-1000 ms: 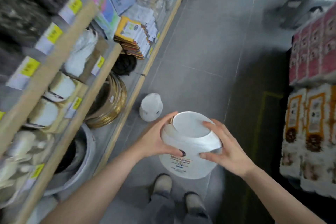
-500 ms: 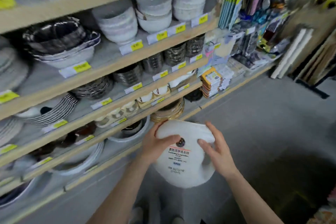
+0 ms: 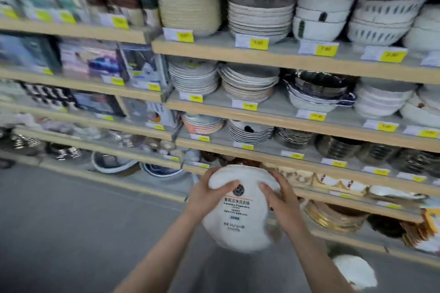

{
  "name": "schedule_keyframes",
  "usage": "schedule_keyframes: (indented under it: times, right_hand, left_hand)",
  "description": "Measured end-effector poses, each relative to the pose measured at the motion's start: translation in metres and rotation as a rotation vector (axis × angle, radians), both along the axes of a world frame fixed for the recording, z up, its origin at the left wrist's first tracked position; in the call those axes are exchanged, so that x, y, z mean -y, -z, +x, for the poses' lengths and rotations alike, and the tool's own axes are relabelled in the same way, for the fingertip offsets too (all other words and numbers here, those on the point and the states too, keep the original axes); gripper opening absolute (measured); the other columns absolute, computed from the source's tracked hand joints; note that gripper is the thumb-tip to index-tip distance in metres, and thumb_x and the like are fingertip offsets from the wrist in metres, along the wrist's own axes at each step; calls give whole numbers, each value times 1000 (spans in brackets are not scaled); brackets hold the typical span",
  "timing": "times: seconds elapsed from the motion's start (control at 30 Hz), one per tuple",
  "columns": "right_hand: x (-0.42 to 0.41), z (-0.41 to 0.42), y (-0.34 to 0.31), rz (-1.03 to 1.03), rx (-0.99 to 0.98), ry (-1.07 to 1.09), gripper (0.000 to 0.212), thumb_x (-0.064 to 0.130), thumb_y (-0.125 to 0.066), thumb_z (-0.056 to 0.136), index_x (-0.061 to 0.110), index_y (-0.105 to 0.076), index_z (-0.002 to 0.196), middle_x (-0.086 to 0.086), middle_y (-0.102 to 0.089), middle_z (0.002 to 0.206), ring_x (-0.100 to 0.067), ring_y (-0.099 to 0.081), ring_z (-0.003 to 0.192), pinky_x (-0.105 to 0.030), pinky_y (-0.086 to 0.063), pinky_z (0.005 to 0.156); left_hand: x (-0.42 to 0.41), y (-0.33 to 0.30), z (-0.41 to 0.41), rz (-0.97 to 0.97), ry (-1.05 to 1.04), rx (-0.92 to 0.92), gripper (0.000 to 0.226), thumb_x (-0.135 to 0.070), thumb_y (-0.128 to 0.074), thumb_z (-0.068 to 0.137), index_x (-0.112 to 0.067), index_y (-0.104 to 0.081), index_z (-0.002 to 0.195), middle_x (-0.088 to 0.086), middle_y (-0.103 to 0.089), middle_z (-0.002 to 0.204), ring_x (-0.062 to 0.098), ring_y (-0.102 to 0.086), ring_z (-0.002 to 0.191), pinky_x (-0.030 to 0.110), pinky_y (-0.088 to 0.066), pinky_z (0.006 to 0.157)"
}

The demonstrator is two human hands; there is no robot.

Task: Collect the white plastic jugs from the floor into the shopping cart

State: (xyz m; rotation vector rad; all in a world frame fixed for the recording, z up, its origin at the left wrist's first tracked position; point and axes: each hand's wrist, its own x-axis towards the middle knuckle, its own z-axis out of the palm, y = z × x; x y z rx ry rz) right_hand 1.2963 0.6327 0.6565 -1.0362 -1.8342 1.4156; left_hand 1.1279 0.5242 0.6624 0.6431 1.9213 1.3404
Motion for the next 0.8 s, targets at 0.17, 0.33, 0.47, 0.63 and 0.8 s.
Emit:
schedule_keyframes:
  times: [0.17,0.33,0.47,0.63,0.8]
  right_hand:
    - [70,-137,-12,39,3,-180,57,73,-58,62,50,-53,113,10,-55,129,-12,-52,119,-45,-42,103]
    - [147,-269,-26,25,-9,-389,42,68,-57,63,56,-54,103,10,-54,128,-12,-52,117,-43,-42,102]
    - [199,-367,-41,9,-27,-567,50,61,-62,68,43,-56,114,13,-56,123,-13,-54,114,-40,-45,100]
    - [244,-484,-48,24,-16,-828,35,46,-66,78,42,-53,111,10,-56,120,-7,-52,109,-17,-42,87]
    - [274,-599,-51,10,-33,-1026,45,49,-59,70,41,-51,114,15,-57,116,3,-52,101,-11,-40,80]
  left_hand:
    - [101,-16,-112,72,-149,30,89,-69,-79,42,-28,-59,119,-6,-69,109,10,-65,100,39,-51,95]
    - [205,-27,-213,84,-373,25,88,-71,-81,39,-32,-61,115,-8,-71,106,11,-67,98,41,-52,93]
    - [272,-35,-279,74,-561,-2,77,-75,-78,39,-41,-62,106,-12,-70,104,10,-66,98,39,-52,92]
    - [331,-37,-351,103,-772,-29,62,-66,-77,50,-34,-64,101,-11,-71,99,8,-68,90,39,-55,88]
    - [366,-31,-436,64,-944,-91,57,-70,-75,51,-38,-62,96,-14,-70,98,11,-67,93,41,-54,89]
